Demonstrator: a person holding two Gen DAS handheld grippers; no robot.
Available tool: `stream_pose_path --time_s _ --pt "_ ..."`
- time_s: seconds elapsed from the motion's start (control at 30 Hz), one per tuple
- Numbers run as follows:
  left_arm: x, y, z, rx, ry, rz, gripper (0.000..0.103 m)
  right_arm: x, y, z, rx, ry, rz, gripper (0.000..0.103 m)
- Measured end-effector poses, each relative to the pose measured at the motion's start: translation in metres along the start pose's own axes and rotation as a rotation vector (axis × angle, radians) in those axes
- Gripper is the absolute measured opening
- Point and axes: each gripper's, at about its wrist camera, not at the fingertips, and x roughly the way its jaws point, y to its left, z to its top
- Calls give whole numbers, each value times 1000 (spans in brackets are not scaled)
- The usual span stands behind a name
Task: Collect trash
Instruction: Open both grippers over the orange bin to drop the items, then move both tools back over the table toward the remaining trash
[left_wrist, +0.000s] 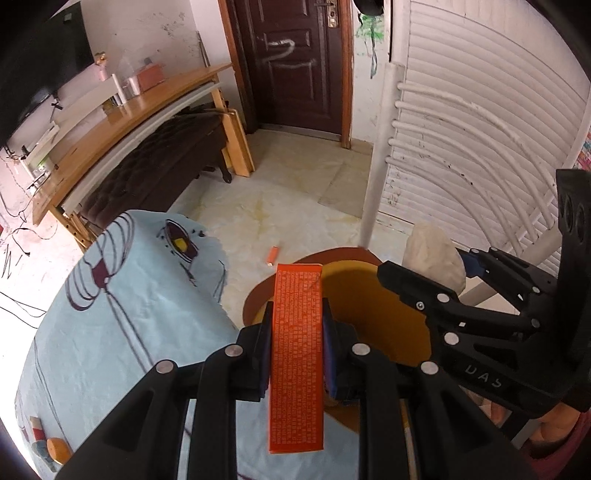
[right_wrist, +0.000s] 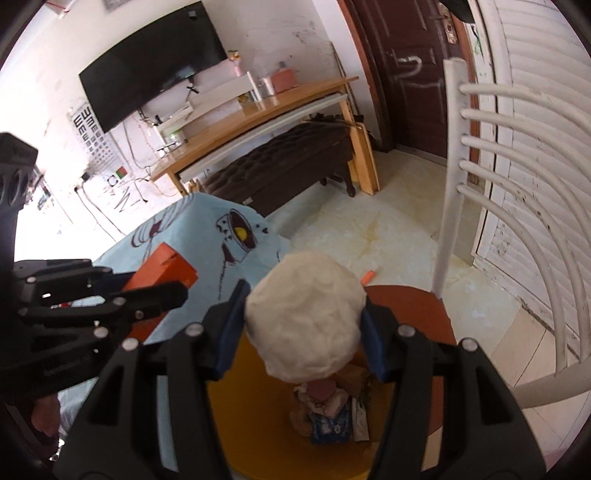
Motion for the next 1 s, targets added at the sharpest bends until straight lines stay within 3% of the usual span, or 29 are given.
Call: stream_pose_path --time_s 0.37,0.6,0.73,0.83,1.0 --pt "22 -15 0 2 54 -39 21 11 -11 -10 13 32 -2 54" --pt "19 -11 -2 -27 49 -44 48 16 -13 -13 22 48 -5 55" --pt "12 -2 -5 -55 33 -41 48 21 -8 -15 13 64 7 55" --pt "5 6 -8 -74 21 -41 48 24 -4 -16 3 74 16 65" --pt "-5 20 -13 -110 7 -45 48 24 6 -15 -20 77 13 66"
